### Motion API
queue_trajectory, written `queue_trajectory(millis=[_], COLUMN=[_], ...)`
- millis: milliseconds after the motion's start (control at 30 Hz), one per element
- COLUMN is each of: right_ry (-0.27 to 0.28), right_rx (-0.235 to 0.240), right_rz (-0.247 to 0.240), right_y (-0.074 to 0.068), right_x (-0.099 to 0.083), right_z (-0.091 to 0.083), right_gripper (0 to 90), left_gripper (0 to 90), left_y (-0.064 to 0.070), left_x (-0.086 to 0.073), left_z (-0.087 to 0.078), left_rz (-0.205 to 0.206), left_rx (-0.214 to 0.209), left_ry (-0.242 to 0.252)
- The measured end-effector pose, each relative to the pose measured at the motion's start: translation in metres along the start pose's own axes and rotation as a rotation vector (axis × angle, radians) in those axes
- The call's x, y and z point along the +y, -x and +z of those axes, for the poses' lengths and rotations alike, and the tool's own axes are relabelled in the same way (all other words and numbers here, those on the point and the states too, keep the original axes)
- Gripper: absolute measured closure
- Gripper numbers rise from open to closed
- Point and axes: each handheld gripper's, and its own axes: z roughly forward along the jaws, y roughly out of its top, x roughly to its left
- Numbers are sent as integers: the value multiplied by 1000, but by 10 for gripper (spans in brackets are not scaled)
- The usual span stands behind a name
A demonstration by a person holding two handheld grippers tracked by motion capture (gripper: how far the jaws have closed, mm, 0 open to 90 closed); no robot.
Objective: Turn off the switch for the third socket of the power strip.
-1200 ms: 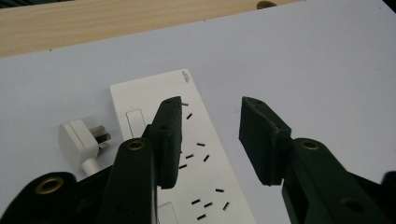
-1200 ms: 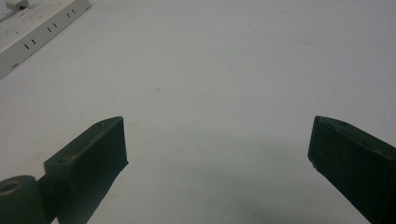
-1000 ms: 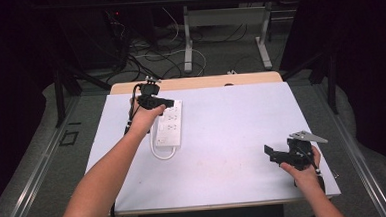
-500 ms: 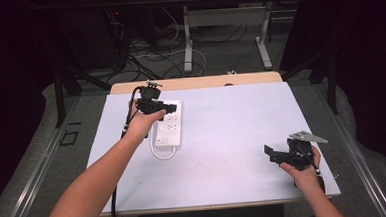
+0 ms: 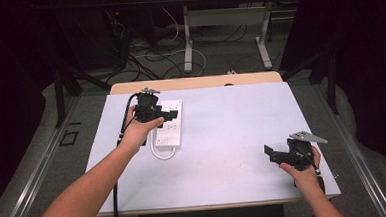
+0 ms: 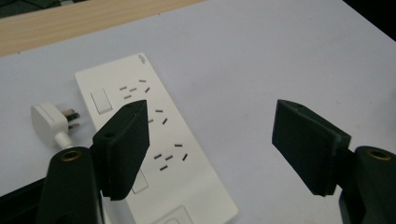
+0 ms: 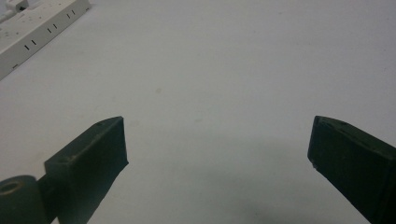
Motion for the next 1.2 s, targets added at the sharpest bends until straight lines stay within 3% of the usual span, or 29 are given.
queue_trajectory(millis=[100,267,400,700,900,1200], right_ry=[0,-2,-3,0,2,1], right_rx=[0,-1,0,-1,-3,-5], right_rz=[0,0,2,3,-3,1], right_y=[0,0,-1,-1,0,-1], right_x=[0,0,0,0,0,0], right_z=[0,0,0,0,-1,-1], right_gripper=[39,40,40,40,40,41], left_gripper=[263,196,153,5,2,1], left_y=[2,3,4,16,16,9], left_x=[-6,-16,-22,-42,-55,-80], left_z=[-4,-10,-12,-20,-25,-33], left_rz=[-21,-23,-7,26,-13,-14], left_rx=[-11,4,9,-35,-31,-11], left_ry=[1,11,1,16,29,54])
